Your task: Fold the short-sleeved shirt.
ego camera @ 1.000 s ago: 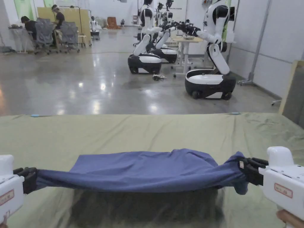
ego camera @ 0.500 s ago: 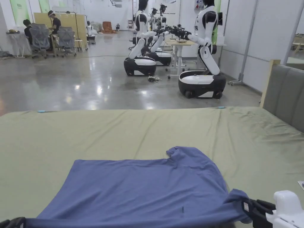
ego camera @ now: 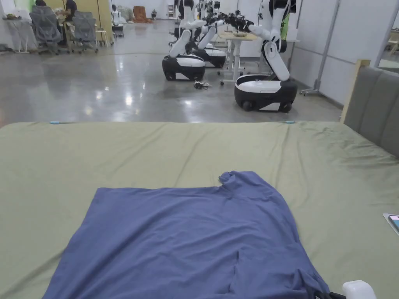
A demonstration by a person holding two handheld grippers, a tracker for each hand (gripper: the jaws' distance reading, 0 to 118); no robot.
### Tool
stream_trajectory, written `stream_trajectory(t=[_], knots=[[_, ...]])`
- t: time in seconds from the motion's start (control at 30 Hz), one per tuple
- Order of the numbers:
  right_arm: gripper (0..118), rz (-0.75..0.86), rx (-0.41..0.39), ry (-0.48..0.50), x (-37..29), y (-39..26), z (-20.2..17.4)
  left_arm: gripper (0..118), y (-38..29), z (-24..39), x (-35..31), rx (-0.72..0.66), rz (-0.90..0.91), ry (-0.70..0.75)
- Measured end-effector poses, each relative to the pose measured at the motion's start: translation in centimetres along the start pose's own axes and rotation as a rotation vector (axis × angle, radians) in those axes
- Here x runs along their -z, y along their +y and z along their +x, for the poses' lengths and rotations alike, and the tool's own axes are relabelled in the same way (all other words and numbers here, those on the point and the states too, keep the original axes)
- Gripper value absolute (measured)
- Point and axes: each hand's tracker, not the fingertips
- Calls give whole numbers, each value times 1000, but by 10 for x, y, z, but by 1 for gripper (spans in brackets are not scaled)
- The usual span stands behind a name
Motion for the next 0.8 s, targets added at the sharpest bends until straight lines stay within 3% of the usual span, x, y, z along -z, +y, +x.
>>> stream_trajectory(t=[0.03, 0.07, 0.1, 0.13, 0.17, 0.2, 0.3, 0.33, 0.37, 0.4, 0.43, 0.47, 0.5, 0.57, 0.63, 0.73, 0.77, 0.8], knots=[[8, 7, 34, -1, 0, -3, 1, 19, 1, 0, -1, -18, -7, 8], [30, 8, 50, -12, -1, -3, 1, 44, 3, 3, -6, -40, -10, 14], [68, 3, 56, -32, -2, -2, 0, 75, 6, 0, -12, -68, -5, -9], [117, 0, 60, -41, -10, -1, -5, 106, 9, -1, -21, -102, 20, -39], [116, 168, 55, 0, -26, 4, -6, 112, 12, -2, -33, -119, 54, -54], [115, 109, 63, -23, -39, 4, -8, 111, 18, 0, -47, -122, 96, -48], [115, 189, 15, -71, -65, 11, -18, 110, 28, 5, -93, -117, 212, -25], [111, 212, 6, -42, -77, 13, -22, 99, 29, 9, -109, -115, 232, -30], [100, 222, 3, -8, -86, 16, -26, 68, 29, 12, -120, -102, 244, -20], [77, 262, -68, -9, -92, 24, -39, 18, 29, 16, -131, -84, 263, 11], [27, 291, -135, -72, -99, 26, -50, 0, 22, 22, -137, -76, 261, 56], [0, 274, -204, -148, -101, 29, -59, 0, 19, 22, -146, -84, 287, 76], [0, 236, -194, -149, -100, 33, -66, 0, 16, 17, -148, -80, 241, -5], [0, 274, -202, -15, -100, 47, -69, 0, 8, 12, -149, -101, 194, -6], [0, 266, -224, -55, -94, 58, -80, 0, 0, 13, -142, -92, 182, 7], [0, 278, -192, -31, -97, 61, -70, 3, -10, 6, -118, -111, 76, -9], [0, 289, -183, -17, -98, 65, -68, 17, -11, 5, -110, -114, 57, -16], [0, 294, -201, -27, -97, 66, -82, 42, -13, 4, -101, -98, 29, -19]])
